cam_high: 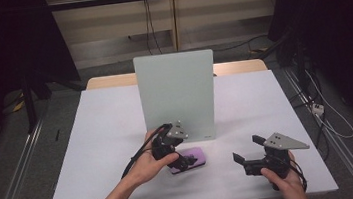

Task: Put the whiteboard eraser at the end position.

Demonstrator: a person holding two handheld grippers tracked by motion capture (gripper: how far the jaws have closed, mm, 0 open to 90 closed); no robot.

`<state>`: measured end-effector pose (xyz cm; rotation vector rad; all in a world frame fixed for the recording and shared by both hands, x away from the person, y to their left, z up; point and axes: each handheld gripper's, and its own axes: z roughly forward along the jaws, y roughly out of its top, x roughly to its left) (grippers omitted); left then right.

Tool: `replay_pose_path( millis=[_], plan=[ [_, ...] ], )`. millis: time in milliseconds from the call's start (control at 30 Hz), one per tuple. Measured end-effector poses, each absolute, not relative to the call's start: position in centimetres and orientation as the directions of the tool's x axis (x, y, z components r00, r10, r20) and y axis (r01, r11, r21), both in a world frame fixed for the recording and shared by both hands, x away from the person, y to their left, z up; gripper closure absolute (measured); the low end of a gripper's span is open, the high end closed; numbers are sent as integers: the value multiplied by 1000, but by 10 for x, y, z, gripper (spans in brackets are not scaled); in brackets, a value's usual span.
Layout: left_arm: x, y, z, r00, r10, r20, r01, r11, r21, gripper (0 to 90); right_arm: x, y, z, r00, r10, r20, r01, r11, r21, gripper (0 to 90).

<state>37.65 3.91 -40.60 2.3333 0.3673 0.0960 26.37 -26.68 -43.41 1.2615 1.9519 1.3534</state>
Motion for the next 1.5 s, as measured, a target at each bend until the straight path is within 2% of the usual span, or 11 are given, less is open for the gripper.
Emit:
replay_pose_path(
  millis=[400,700,933,1500],
  plan=[
    [372,73,-385,884,468,0,275,-519,809,68,265,-266,-435,-476,870,126,425,102,899,50],
    [362,96,-381,855,518,37,263,-495,828,67,264,-266,-435,-476,870,126,426,104,899,50],
    [348,120,-379,828,557,54,227,-422,877,66,265,-267,-435,-470,874,128,425,96,900,50],
    [337,180,-398,747,664,-13,316,-338,886,49,264,-267,-435,-468,875,122,426,102,899,51]
  ],
)
